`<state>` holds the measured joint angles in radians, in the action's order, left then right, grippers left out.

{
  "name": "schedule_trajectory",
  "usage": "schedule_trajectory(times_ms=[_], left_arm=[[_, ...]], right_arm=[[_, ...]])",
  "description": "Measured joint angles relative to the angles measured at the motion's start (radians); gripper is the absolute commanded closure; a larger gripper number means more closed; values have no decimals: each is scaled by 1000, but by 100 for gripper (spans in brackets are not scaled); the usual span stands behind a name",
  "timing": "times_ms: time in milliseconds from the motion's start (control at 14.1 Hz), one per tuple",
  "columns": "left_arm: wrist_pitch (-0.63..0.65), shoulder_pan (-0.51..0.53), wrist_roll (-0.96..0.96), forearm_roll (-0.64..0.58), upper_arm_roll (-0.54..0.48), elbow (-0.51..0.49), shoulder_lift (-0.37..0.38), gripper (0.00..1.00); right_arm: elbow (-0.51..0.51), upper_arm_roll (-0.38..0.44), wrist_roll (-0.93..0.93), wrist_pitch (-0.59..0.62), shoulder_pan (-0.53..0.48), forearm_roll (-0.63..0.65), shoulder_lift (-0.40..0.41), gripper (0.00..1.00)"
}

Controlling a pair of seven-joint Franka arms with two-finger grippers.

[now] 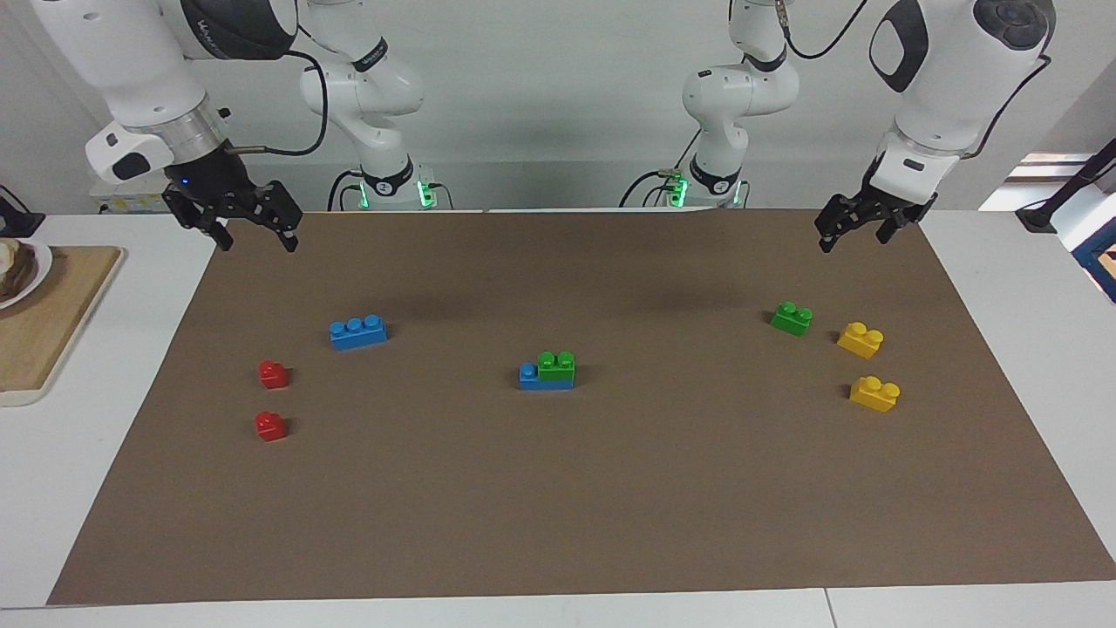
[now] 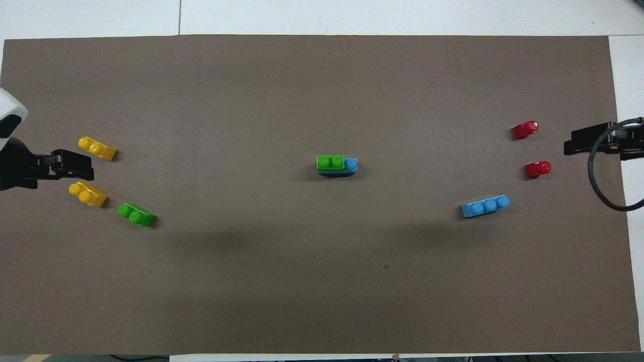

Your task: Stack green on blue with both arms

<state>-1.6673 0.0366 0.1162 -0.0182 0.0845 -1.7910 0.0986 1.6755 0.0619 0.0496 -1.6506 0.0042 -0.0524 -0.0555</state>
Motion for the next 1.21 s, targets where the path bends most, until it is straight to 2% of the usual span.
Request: schedule_trajectory(times_ms=[213, 1209], left_arm=[[-4, -32, 0, 0, -31, -2, 0, 0], [-15, -39, 0, 47, -37, -2, 1, 0]], right_arm=[[0, 0, 0, 5, 0, 30, 0, 0], [1, -1, -20, 62, 0, 44, -7, 0]])
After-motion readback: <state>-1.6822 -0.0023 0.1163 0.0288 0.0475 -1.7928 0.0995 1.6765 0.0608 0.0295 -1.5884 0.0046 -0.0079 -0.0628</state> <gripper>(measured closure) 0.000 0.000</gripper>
